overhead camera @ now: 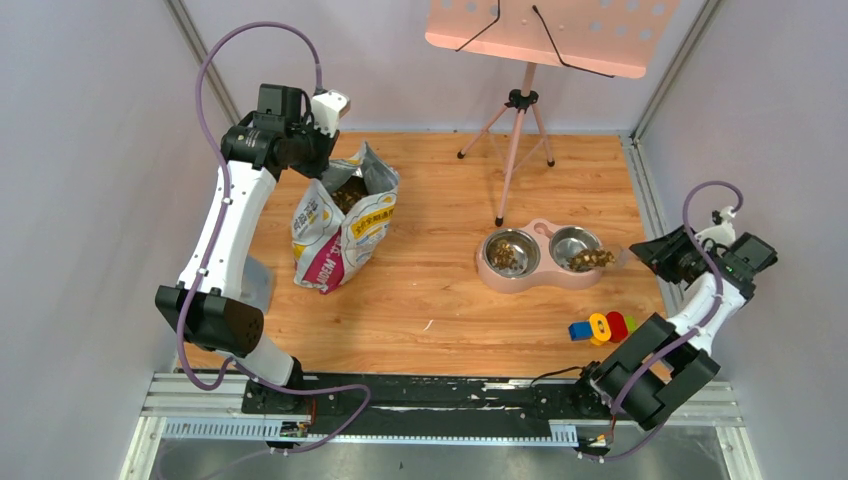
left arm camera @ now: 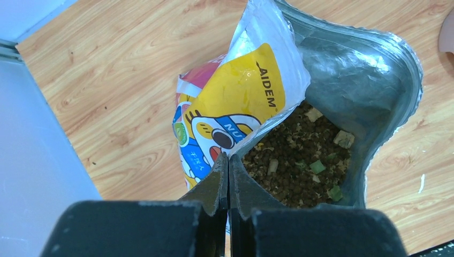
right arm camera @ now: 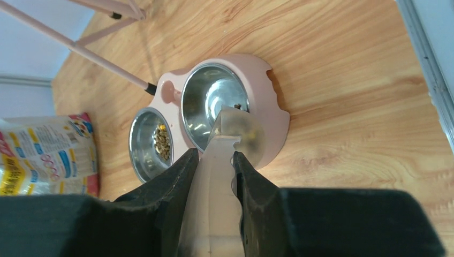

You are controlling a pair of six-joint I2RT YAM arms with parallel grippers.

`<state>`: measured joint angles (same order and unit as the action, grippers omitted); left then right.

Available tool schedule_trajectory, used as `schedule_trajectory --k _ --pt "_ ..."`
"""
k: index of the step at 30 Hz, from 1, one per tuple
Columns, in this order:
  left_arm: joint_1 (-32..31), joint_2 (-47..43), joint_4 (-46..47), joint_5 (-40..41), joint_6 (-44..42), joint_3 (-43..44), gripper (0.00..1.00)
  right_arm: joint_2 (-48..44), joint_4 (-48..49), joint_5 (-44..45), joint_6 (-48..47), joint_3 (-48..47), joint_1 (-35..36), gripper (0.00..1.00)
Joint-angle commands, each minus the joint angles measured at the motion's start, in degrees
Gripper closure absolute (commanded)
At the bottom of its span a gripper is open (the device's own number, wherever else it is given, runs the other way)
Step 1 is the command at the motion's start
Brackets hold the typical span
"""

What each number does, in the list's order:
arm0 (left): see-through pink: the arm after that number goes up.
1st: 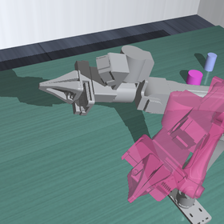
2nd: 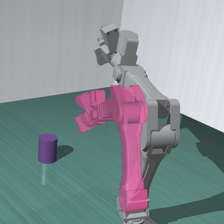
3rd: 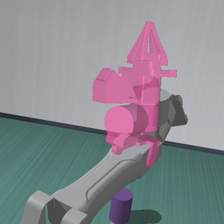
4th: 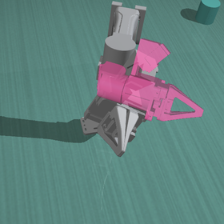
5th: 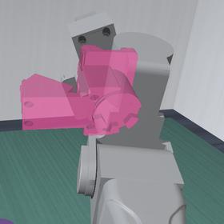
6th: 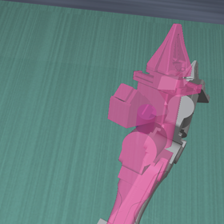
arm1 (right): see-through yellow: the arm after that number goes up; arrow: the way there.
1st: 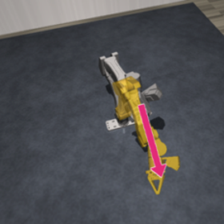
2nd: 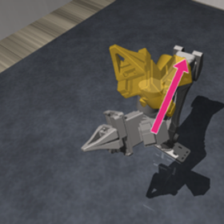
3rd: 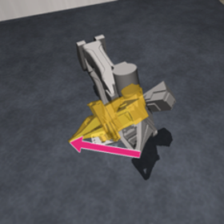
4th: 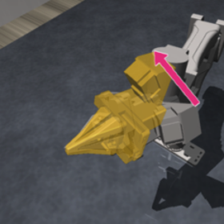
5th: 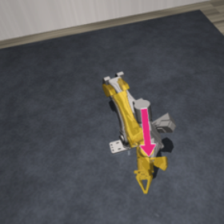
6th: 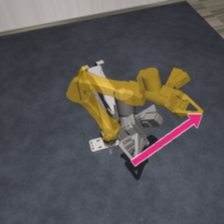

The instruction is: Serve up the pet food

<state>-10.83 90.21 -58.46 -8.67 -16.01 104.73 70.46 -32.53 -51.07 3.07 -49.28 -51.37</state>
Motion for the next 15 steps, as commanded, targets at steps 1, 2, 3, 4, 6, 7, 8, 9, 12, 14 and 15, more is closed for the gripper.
schedule_trajectory --k 1,2,3,4,6,7,8,9,12,14,15 --pt "0.02 -3.42 9.51 -2.56 1.32 1.05 1.0 -3.9 1.75 6.67 -2.76 -3.0 5.79 1.0" --pt "0.02 -3.53 9.59 -2.8 1.57 0.98 1.0 -4.3 1.7 8.02 -2.77 -3.2 6.85 1.0" --pt "0.02 -3.79 9.72 -2.87 1.76 0.87 1.0 -4.68 1.58 9.2 -2.73 -3.78 7.83 1.0" --pt "0.02 -3.94 9.79 -3.03 2.03 0.8 1.0 -5.11 1.46 10.42 -2.72 -4.33 8.61 1.0" --pt "0.02 -4.44 10.04 -3.47 2.54 0.75 1.0 -5.48 1.25 12.53 -2.73 -5.45 9.91 1.0" --pt "0.02 -4.79 10.21 -3.64 2.77 0.74 1.0 -5.5 1.0 13.49 -2.79 -6.1 10.28 1.0" --pt "0.02 -4.92 10.25 -4.04 3.19 0.74 1.0 -5.43 0.5 14.55 -3.57 -6.93 10.7 1.0" --pt "0.02 -5.24 10.41 -4.24 3.36 0.74 1.0 -5.23 -0.15 15.25 -4.54 -7.89 11.13 1.0" --pt "0.02 -5.77 10.63 -4.61 4.38 0.74 1.0 -4.89 -2.43 16.87 -6.61 -10.96 12.74 1.0" --pt "0.02 -6.38 10.76 -4.97 4.75 0.68 1.0 -5.09 -3.76 18.39 -7.93 -13.15 14.29 1.0" --pt "0.02 -6.55 10.84 -5.14 4.84 0.62 1.0 -5.22 -4.43 18.92 -8.09 -14.36 14.81 1.0"
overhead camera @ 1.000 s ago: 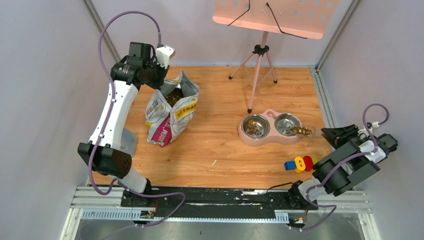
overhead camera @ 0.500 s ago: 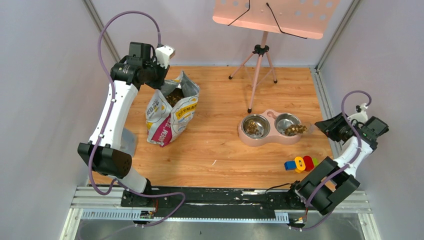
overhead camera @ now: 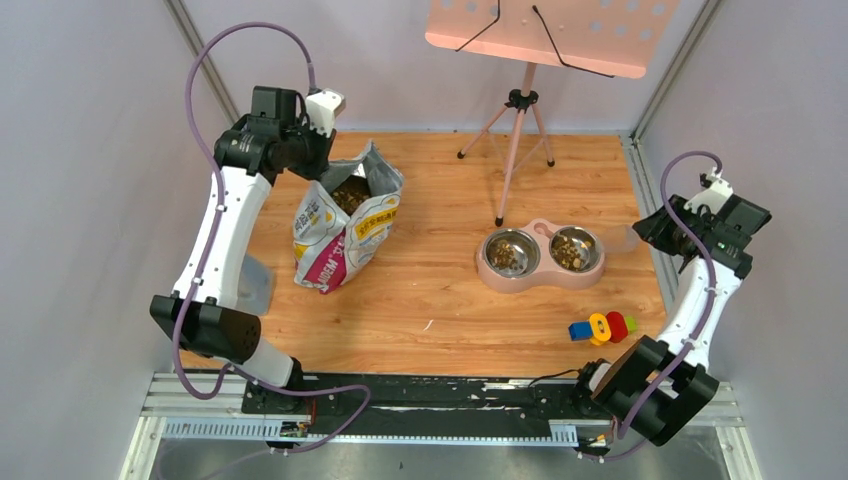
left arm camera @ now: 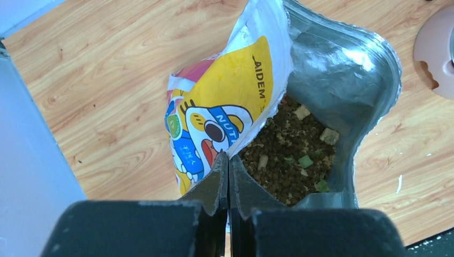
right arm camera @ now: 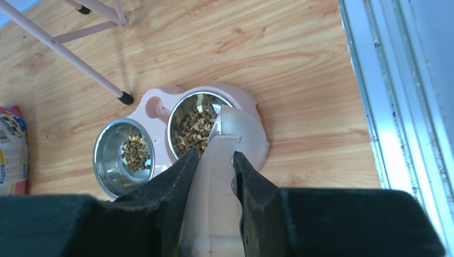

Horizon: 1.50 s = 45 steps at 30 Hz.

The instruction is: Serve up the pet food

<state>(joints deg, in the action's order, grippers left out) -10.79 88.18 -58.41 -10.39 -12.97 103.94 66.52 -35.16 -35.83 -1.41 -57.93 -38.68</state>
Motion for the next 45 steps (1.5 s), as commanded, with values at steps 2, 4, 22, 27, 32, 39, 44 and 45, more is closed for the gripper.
schedule_trajectory --k 2,4,22,27,32,39,44,45 --pt "-0.02 -4.85 10.8 -3.46 1.78 1.36 1.0 -1.67 -3.34 4.01 -3.09 -8.43 3.13 1.0" --pt "-0.02 -5.06 10.81 -3.5 1.71 1.35 1.0 -2.27 -4.89 3.17 -2.01 -11.4 4.52 1.0" --pt "-0.02 -5.09 9.63 -4.94 3.12 -0.46 1.0 3.92 -4.91 -11.64 3.56 -29.2 42.39 1.0" --pt "-0.02 -4.23 8.7 -7.13 5.1 -0.13 1.0 14.61 -1.5 -13.75 8.74 -41.75 50.61 1.0" --pt "-0.02 -4.32 8.57 -9.14 6.93 -0.27 1.0 26.43 -0.2 -15.32 11.47 -56.33 57.63 1.0" --pt "-0.02 -5.7 10.38 -10.92 9.17 -1.48 1.0 34.89 1.37 -15.02 2.83 -62.18 66.95 1.0" --pt "-0.02 -6.57 10.47 -11.06 9.55 -2.4 1.0 40.59 2.07 -8.54 -5.55 -64.11 71.7 1.0" --pt "-0.02 -6.5 10.37 -11.1 9.7 -2.53 1.0 42.09 2.11 -8.11 -5.61 -65.62 72.03 1.0"
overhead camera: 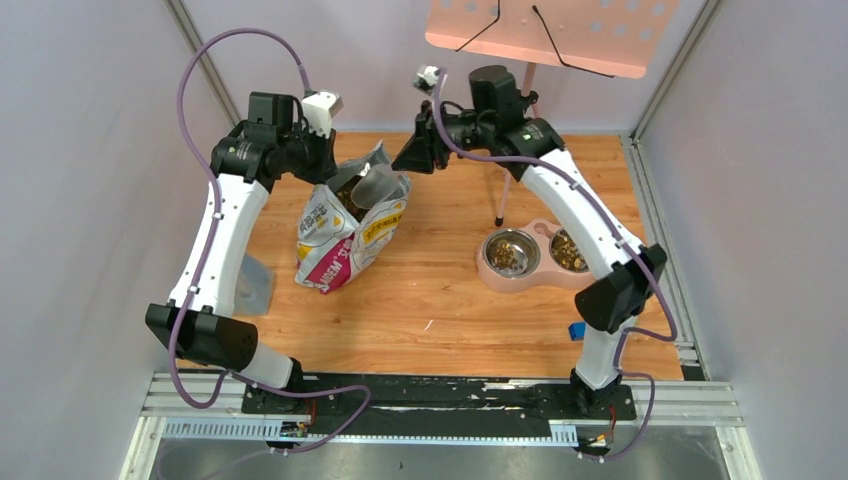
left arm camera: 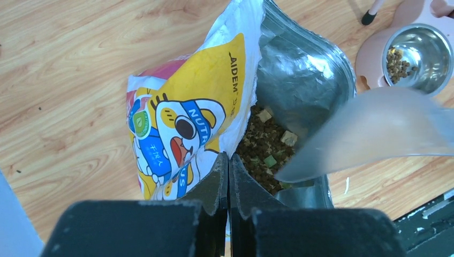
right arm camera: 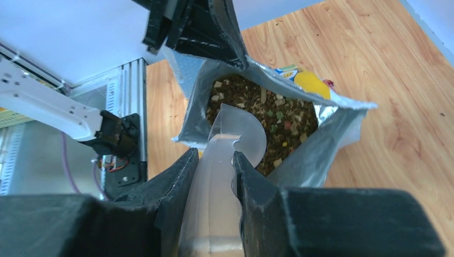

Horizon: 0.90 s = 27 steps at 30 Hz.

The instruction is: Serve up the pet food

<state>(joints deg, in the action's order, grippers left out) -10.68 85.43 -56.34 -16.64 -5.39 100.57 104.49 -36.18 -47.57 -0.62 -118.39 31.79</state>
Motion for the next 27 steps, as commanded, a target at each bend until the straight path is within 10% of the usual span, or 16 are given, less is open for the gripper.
schedule_trajectory --k 1,27 --pt "-0.13 -3.72 8.28 -4.9 2.31 0.76 1.0 5.41 3.14 4.08 -6.45 -6.71 1.9 1.0" --pt "-0.13 1.21 6.21 -6.16 1.89 3.88 1.0 21.84 8.62 16.99 -14.29 -2.69 9.76 1.0"
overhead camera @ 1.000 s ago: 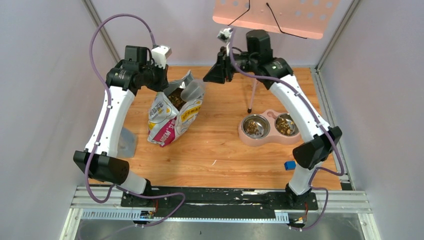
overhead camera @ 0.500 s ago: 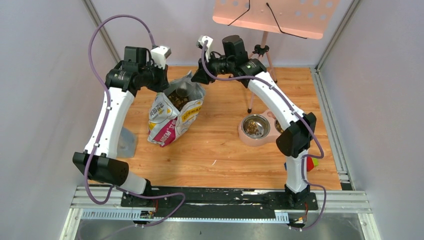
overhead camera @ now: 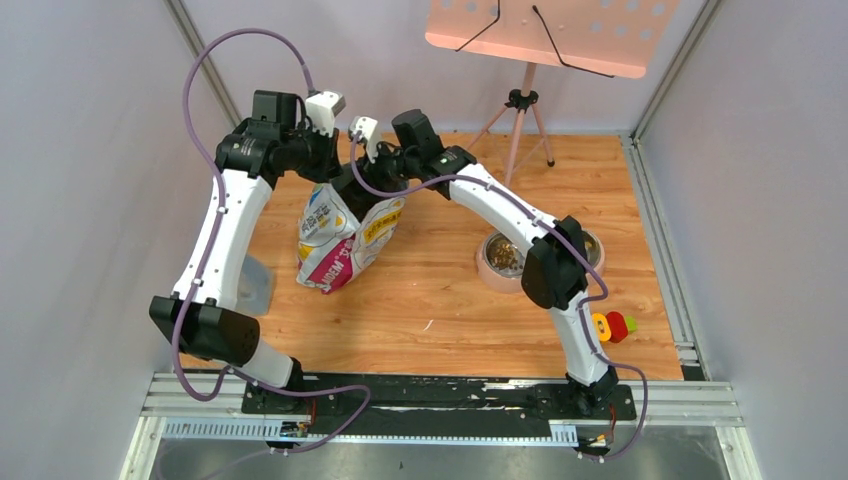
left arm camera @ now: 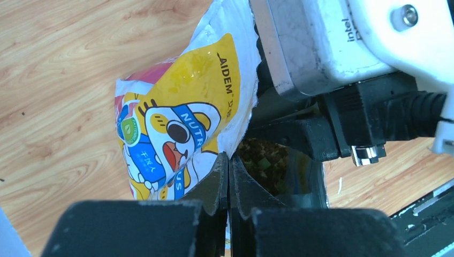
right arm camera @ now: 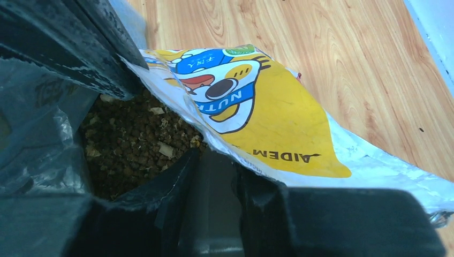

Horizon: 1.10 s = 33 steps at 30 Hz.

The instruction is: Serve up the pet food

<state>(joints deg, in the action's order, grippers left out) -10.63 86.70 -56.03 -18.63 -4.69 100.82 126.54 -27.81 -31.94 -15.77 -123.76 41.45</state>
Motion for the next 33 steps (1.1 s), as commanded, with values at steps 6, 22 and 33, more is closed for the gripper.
schedule_trajectory --k 6,22,33 --pt "-0.18 0.2 6.14 -3.12 0.86 3.61 1.0 -1.36 -0.99 -4.77 13.08 4.21 0.65 1.0" --pt "-0.19 1.9 5.09 1.98 -6.55 5.18 1.0 -4.88 7.28 -1.89 43.74 3.17 -2.4 1.0" --pt "-0.18 5.06 -3.14 6.72 -12.39 9.08 1.0 -6.31 12.13 -4.12 58.71 3.65 -5.24 1.0"
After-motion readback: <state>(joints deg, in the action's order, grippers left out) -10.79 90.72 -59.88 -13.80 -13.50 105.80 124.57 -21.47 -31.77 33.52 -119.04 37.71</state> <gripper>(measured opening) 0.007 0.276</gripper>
